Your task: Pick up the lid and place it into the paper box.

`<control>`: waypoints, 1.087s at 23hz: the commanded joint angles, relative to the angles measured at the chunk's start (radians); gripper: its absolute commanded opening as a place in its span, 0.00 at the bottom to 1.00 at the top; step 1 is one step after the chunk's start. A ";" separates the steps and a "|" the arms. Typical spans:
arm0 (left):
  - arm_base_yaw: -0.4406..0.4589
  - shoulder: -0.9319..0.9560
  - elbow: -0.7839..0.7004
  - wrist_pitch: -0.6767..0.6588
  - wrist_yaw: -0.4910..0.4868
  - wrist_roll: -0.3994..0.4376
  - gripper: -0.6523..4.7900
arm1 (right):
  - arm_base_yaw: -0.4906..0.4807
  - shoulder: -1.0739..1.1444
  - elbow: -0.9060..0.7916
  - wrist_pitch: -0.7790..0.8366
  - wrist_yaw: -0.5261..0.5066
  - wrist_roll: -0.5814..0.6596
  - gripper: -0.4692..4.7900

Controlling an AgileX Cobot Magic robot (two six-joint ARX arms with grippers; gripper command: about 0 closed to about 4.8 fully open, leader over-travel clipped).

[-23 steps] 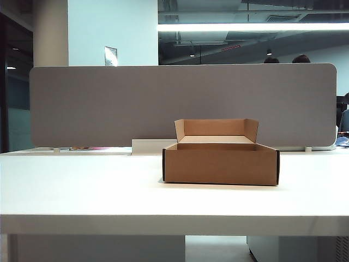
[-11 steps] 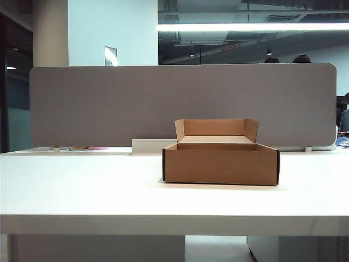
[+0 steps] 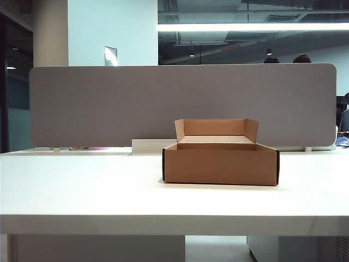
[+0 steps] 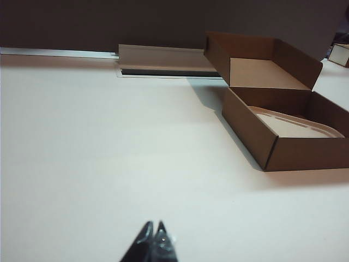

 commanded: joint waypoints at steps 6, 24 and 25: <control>0.003 0.001 0.003 0.012 -0.030 0.100 0.11 | 0.000 -0.002 -0.005 0.017 0.003 0.002 0.08; 0.039 0.001 0.003 0.012 -0.233 0.127 0.11 | 0.000 -0.002 -0.005 0.017 0.003 0.002 0.08; 0.040 0.001 0.003 0.011 -0.233 0.127 0.11 | 0.000 -0.002 -0.005 0.017 0.003 0.002 0.08</control>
